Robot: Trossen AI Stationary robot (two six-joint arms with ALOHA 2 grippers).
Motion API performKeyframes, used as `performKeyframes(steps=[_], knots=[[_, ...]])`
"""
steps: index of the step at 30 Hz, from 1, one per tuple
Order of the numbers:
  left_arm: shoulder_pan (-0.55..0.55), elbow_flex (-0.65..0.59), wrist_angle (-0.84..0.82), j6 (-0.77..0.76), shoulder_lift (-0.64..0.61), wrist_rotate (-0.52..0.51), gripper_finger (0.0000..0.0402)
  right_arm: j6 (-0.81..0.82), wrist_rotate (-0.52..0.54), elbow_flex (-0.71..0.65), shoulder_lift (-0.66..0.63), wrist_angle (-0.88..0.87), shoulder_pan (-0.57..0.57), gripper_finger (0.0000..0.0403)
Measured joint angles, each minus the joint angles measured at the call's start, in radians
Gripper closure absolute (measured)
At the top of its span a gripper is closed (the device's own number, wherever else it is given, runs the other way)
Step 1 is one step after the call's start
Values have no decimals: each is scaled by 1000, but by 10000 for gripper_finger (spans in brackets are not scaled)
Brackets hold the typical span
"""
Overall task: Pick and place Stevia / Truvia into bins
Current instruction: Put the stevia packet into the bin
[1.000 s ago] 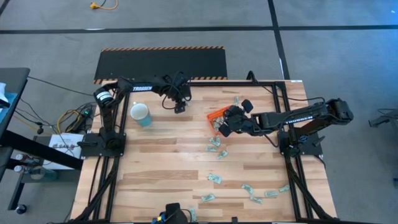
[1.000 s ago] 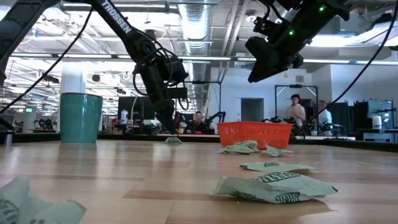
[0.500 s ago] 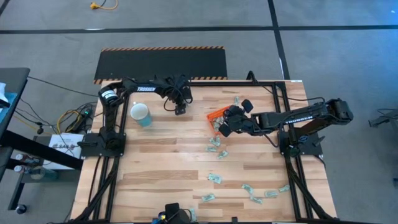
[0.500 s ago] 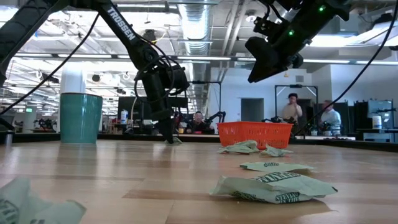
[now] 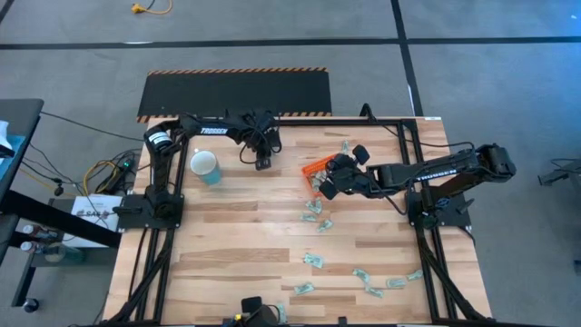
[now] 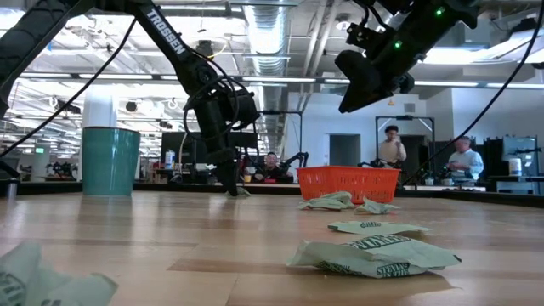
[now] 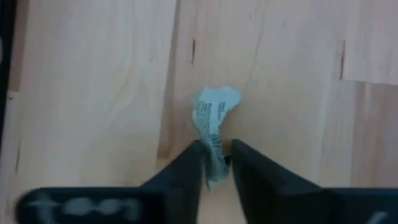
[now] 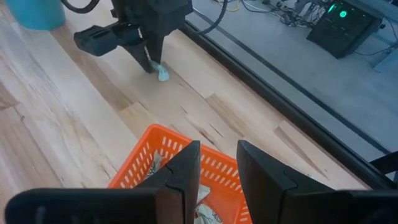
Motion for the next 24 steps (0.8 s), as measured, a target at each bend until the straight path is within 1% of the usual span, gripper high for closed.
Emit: performKeyframes(steps=[3, 4, 7, 10, 13, 17, 24], knots=[[1, 0, 6, -17, 1, -8, 386, 0, 0, 0, 0, 0, 0, 303], [1, 1, 5, -26, 1, -10, 392, 0, 0, 0, 0, 0, 0, 303], [2, 14, -15, -54, -5, 2, 389, 0, 0, 0, 0, 0, 0, 303], [0, 47, -68, -98, -9, 22, 386, 0, 0, 0, 0, 0, 0, 303], [-13, 99, -103, -143, -35, 72, 394, 1, 1, 0, 0, -1, 0, 303], [-53, 136, -83, -194, -66, 193, 396, 6, 2, 0, 0, -31, 0, 303], [-157, 143, 85, -217, -95, 375, 397, 75, 3, 0, 0, -144, 0, 303]])
